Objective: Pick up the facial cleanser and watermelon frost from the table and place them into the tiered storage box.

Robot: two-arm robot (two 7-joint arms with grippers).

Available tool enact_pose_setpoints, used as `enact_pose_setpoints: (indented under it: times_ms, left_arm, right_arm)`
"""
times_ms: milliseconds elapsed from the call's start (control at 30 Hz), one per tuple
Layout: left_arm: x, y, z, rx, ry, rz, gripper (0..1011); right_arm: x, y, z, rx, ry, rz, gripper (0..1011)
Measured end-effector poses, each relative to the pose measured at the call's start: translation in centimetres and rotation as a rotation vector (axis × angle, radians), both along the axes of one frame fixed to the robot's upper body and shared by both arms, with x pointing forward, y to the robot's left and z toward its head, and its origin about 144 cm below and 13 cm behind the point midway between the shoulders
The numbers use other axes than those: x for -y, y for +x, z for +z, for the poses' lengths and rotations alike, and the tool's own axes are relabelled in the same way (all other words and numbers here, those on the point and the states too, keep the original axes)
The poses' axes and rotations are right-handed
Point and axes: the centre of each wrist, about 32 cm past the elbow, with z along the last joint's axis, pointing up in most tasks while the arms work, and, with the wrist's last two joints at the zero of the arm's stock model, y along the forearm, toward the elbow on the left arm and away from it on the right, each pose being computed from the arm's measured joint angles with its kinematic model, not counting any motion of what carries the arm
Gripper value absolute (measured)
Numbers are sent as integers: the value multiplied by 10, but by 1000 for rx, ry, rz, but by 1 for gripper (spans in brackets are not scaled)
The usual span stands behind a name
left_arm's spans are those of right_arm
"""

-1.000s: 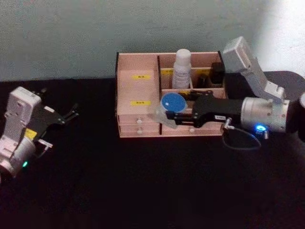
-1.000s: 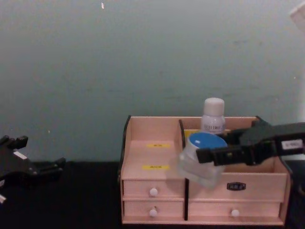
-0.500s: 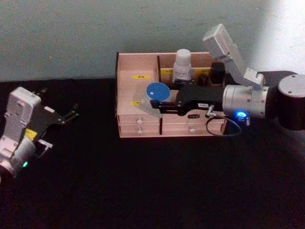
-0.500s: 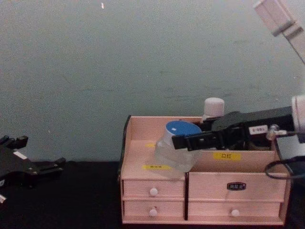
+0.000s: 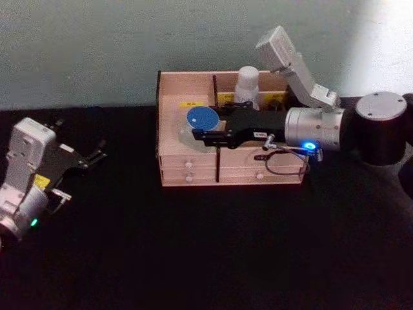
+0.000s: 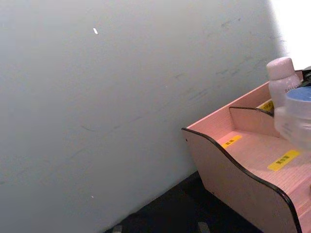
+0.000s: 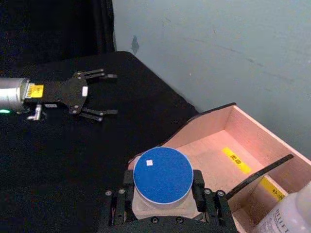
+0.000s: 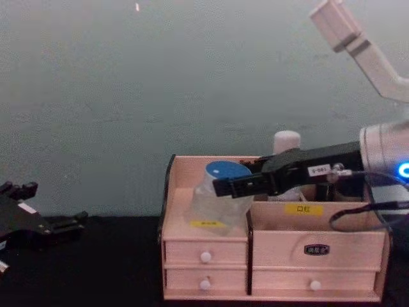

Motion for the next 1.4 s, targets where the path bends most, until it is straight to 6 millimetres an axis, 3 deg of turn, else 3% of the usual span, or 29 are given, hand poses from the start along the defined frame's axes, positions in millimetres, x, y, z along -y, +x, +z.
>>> enact_pose_setpoints:
  times_ms: [667,1400]
  left_arm:
    - [0,0,0,0,0,0,1001]
    - [0,0,0,0,0,0,1001]
  right_arm:
    - [-16,27,-6,-31,-5,-29,707]
    - [-25,36,-15,-58,-19,-39,707]
